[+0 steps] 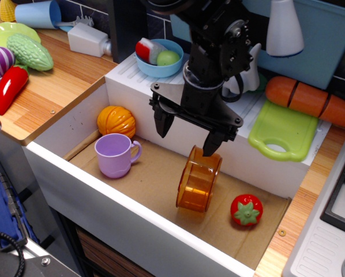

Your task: Flip orange pot upright in sink

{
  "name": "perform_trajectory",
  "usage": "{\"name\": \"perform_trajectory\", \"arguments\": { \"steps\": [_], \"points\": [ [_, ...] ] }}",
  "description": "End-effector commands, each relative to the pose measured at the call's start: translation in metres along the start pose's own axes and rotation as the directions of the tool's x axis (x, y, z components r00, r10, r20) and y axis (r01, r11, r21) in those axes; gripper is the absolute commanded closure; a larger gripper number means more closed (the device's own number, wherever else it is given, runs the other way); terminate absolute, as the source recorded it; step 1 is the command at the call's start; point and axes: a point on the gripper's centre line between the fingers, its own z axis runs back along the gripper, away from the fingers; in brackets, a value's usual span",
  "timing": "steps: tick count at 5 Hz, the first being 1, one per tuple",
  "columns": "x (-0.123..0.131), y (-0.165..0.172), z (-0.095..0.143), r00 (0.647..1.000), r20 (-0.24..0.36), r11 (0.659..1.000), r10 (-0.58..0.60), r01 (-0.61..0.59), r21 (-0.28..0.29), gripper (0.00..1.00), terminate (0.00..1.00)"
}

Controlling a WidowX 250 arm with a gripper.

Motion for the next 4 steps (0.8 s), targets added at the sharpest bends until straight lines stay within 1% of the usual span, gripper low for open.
{"name": "perform_trajectory", "arguments": {
  "steps": [1,2,3,4],
  "points": [
    [0.0,0.0,0.0,1.0,0.0,1.0,0.0,0.0,0.0,0.0,0.0],
    [0.001,0.009,-0.01,0.999,0.002,0.987,0.04,-0.039,-0.157,0.0,0.0],
    [-0.004,0.018,-0.02,0.998,0.022,0.965,0.058,-0.05,-0.257,0.0,0.0],
    [-0.003,0.025,-0.028,0.997,0.025,0.937,0.068,-0.055,-0.345,0.0,0.0]
  ]
}}
